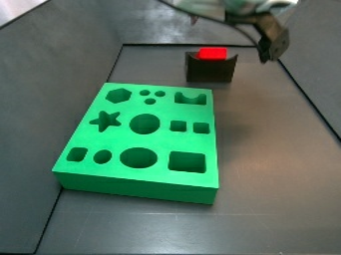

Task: Pick up the double-square object. Move up. Place the double-square object on the fixture. Regrasp the double-square object. Move to above the board. Insert the double-square object.
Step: Regrasp the double-square object, then move to above the board.

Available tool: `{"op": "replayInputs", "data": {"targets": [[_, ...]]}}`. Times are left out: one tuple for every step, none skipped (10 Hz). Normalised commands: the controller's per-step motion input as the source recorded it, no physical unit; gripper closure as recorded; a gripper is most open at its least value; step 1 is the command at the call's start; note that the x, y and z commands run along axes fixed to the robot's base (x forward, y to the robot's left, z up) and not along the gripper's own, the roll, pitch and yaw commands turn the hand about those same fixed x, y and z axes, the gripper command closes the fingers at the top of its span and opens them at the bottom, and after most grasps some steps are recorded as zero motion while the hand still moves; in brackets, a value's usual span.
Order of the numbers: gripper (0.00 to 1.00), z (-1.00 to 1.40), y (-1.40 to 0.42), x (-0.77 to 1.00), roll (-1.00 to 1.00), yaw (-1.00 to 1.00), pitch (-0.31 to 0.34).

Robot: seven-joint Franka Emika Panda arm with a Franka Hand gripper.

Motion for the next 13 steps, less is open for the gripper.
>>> {"op": "replayInputs", "data": {"targets": [[0.0,-1.0,0.04,0.09,0.07,0.02,-0.086],[0.0,-1.0,0.03,0.1,0.07,0.0,-0.075],[0.0,-1.0,0.04,0.11,0.06,-0.01,-0.064],[0.0,-0.92,0.03,0.11,0.06,-0.02,-0.046],[0.0,-0.82,0.02,0.1,0.06,-0.02,-0.038],[0.0,-0.62,0.01,0.08,0.06,-0.02,-0.019],[0.0,-0.43,0.0,0.08,0.06,-0.01,-0.008],[0.0,-0.3,0.0,0.07,0.05,0.0,-0.005],[0.0,-0.18,-0.01,0.04,0.04,0.01,0.012],[1.0,-0.5,0.0,0.0,0.0,0.0,0.0],[1.0,1.0,0.14,0.11,0.1,0.24,-0.077],[1.0,1.0,0.14,0.11,0.1,0.23,-0.078],[1.0,1.0,0.13,0.1,0.06,0.16,-0.098]]}}
